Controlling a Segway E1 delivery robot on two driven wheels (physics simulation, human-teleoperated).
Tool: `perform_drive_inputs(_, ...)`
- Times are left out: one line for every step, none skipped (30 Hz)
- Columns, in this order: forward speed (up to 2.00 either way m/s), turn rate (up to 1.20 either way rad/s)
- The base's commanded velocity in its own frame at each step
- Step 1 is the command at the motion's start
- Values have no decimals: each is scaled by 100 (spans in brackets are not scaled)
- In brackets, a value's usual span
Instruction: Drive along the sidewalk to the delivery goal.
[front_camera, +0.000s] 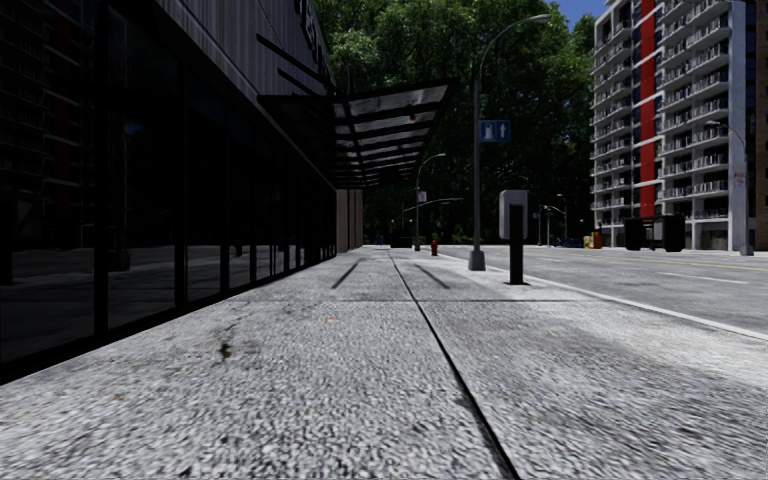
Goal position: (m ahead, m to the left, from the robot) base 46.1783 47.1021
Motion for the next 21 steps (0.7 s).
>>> perform_drive_inputs(200, 0)
perform_drive_inputs(200, 0)
perform_drive_inputs(200, 0)
perform_drive_inputs(200, 0)
perform_drive_inputs(200, 0)
perform_drive_inputs(200, 0)
perform_drive_inputs(200, 0)
perform_drive_inputs(200, 0)
perform_drive_inputs(200, 0)
perform_drive_inputs(200, 0)
perform_drive_inputs(200, 0)
perform_drive_inputs(200, 0)
perform_drive_inputs(200, 0)
perform_drive_inputs(200, 0)
perform_drive_inputs(200, 0)
perform_drive_inputs(200, 0)
perform_drive_inputs(200, 0)
perform_drive_inputs(200, 0)
perform_drive_inputs(200, 0)
perform_drive_inputs(200, 0)
perform_drive_inputs(200, 0)
